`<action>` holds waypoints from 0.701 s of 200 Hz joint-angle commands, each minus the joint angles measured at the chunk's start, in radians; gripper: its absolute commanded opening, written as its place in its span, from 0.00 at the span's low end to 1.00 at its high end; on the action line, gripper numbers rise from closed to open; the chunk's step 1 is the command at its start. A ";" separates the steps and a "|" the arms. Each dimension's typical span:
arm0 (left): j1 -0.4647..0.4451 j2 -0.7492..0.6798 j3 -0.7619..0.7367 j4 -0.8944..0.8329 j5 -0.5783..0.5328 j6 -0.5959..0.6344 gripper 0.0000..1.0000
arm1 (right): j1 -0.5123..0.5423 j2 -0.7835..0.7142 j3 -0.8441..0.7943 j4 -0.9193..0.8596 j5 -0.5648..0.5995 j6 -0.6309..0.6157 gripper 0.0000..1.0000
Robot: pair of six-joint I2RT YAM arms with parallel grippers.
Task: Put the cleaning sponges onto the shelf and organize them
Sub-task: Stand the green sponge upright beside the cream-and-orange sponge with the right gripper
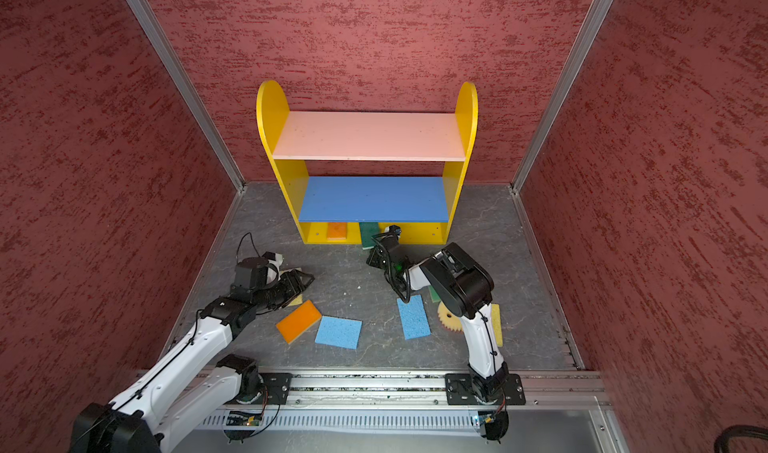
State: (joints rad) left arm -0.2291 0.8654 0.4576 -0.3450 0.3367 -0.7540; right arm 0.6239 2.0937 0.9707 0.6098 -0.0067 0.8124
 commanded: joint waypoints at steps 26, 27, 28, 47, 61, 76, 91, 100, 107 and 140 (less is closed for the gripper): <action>0.007 -0.006 -0.010 -0.008 0.001 -0.003 0.64 | -0.006 0.035 0.038 0.030 -0.031 0.036 0.01; 0.007 -0.006 -0.011 -0.007 0.001 -0.003 0.64 | -0.006 0.035 0.039 0.030 -0.031 0.036 0.01; 0.007 -0.006 -0.010 -0.007 0.001 -0.004 0.64 | -0.006 0.035 0.039 0.030 -0.031 0.036 0.01; 0.007 0.000 -0.008 -0.003 0.002 -0.002 0.64 | -0.006 0.044 0.051 0.027 -0.038 0.040 0.01; 0.007 0.000 -0.009 -0.001 0.003 -0.003 0.64 | -0.006 0.051 0.068 0.017 -0.042 0.040 0.01; 0.007 0.001 -0.009 -0.002 0.005 -0.003 0.64 | -0.006 0.059 0.084 0.010 -0.047 0.039 0.01; 0.007 -0.003 -0.007 -0.005 0.006 -0.002 0.64 | -0.006 0.063 0.095 0.005 -0.048 0.039 0.01; 0.007 -0.004 -0.006 -0.006 0.005 -0.001 0.64 | -0.006 0.064 0.095 0.005 -0.044 0.042 0.01; 0.007 -0.007 -0.005 -0.010 0.007 -0.001 0.64 | -0.006 0.062 0.091 0.005 -0.041 0.045 0.01; 0.007 -0.018 -0.005 -0.021 0.001 0.002 0.64 | -0.006 0.040 0.041 0.049 -0.049 0.070 0.01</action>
State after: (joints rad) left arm -0.2291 0.8635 0.4564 -0.3466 0.3367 -0.7540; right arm 0.6235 2.1471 1.0397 0.6170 -0.0425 0.8417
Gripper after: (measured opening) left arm 0.638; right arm 0.041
